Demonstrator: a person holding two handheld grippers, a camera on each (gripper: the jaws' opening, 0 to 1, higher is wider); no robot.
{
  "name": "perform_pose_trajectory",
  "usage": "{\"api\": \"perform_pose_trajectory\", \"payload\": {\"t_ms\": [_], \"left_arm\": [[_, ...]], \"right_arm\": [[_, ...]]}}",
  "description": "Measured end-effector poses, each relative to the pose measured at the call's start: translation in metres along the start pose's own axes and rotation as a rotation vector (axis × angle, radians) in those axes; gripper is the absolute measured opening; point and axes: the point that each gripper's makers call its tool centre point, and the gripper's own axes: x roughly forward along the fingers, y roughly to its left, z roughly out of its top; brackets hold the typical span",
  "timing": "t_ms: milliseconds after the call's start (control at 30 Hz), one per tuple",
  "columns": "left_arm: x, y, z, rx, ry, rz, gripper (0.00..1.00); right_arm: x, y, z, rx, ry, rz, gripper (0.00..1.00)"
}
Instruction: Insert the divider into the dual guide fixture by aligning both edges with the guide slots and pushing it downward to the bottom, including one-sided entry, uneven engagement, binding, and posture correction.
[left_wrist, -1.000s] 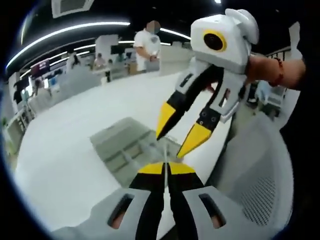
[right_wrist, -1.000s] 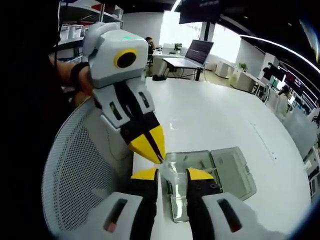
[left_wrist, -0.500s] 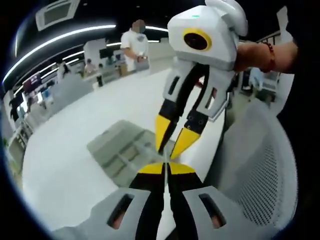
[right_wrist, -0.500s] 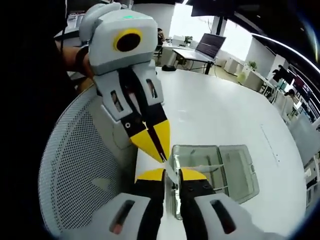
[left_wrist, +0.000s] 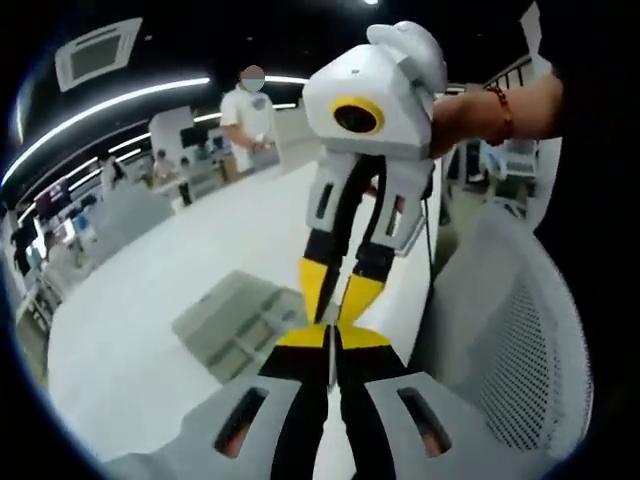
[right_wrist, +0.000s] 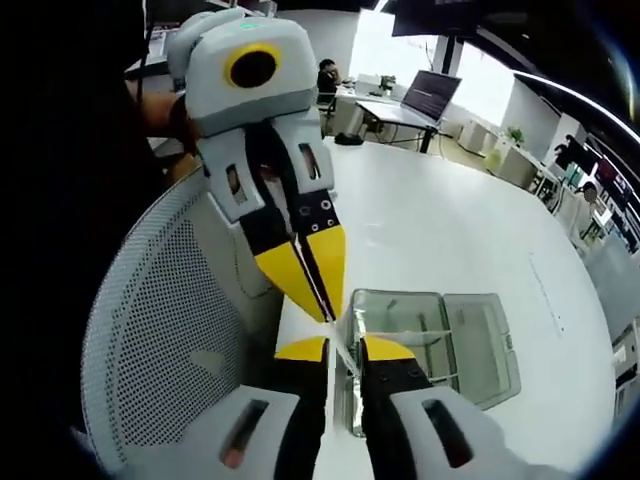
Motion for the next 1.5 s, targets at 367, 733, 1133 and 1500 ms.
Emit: {"api": "perform_pose_trajectory", "payload": {"t_ms": [367,733,1133,1500], "left_arm": [[0.0,0.006,-0.005,-0.035,-0.002,0.021,0.01],[-0.001,0.011,-0.003,-0.089,-0.033,0.044,0.04],[-0.012,0.028,-0.006,-0.136,-0.07,0.122,0.17],[-0.025,0.032,-0.009,-0.171,-0.1,0.149,0.19]], "right_arm": [[-0.003,0.003,0.004,0.002,-0.009,0.025,0.0],[-0.005,0.003,0.007,0.001,0.032,0.051,0.0],[-0.007,-0.014,0.007,0.046,0.068,0.033,0.0],[-0.009,-0.034,0.009,0.099,0.082,0.021,0.0]]}}
